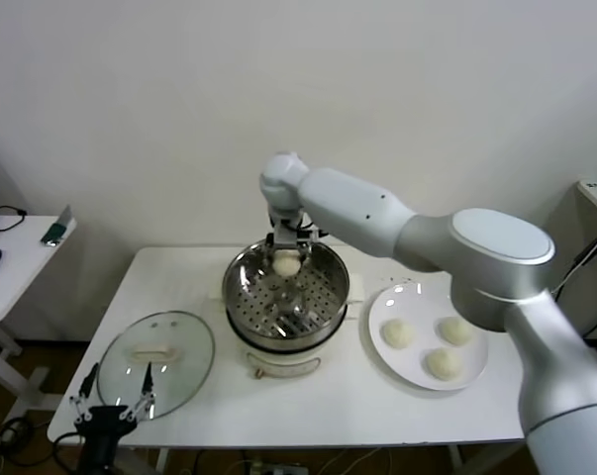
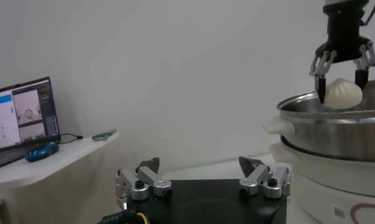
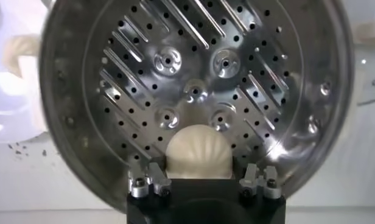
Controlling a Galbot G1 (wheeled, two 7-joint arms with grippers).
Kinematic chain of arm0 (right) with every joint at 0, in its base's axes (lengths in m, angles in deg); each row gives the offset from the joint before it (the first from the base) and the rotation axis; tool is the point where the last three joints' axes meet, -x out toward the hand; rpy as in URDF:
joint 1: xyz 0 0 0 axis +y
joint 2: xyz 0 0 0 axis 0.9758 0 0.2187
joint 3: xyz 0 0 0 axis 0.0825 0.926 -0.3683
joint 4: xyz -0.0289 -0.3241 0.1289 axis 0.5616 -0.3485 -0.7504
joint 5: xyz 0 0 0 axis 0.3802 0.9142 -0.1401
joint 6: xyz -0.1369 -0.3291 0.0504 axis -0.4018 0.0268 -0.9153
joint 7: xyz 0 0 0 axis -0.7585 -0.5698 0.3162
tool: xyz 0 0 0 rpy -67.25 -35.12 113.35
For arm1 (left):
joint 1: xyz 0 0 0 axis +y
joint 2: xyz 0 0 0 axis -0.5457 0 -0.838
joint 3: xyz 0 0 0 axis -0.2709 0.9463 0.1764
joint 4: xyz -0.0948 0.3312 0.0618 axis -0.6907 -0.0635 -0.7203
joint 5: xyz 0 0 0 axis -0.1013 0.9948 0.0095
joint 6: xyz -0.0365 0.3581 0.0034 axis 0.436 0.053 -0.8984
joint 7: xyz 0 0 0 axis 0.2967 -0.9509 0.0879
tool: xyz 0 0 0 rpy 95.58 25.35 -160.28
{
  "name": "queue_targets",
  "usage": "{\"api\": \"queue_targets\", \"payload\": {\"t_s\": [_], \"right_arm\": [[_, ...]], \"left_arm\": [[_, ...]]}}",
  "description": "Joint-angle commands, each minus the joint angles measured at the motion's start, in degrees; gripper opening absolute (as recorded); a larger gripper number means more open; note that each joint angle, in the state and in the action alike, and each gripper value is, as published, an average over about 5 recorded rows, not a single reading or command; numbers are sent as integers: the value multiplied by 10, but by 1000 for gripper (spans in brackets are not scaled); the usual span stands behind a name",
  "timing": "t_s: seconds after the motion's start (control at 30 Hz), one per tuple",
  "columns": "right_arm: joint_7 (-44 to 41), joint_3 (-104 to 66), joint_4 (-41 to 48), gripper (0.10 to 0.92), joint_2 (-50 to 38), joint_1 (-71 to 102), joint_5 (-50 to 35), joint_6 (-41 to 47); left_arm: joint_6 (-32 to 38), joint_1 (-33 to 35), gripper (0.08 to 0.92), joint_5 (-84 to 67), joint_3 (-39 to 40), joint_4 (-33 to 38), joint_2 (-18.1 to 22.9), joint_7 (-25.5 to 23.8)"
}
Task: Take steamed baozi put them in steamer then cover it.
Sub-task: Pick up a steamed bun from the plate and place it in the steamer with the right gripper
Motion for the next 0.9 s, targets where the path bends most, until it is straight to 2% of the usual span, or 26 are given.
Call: {"api": "queue_targets", "payload": {"t_s": [0.03,0.23,0.47,0.6,0.73,0.9], "right_arm": [[12,-14,13,701,18,32,59,-7],[13,-17,15,708,21,41,62,1],[-5,-20,1,815,8,28,40,9],[-17,-24,-24,822,-10,5,6,8],[-18,-22,-57,823,-43,-35,-57,21],[7,52,-135,823,-127,-124,-215,104]], "left_arm": [[2,2,823,-4,-1,-11,-2,0],[7,0,823,3,1,-21,1,1],[9,1,823,2,-3,-23,0,2],[9,-1,823,2,-4,-28,0,3],[11,1,823,2,-4,-27,0,3],[12,2,823,6,-3,-23,-1,3]]}}
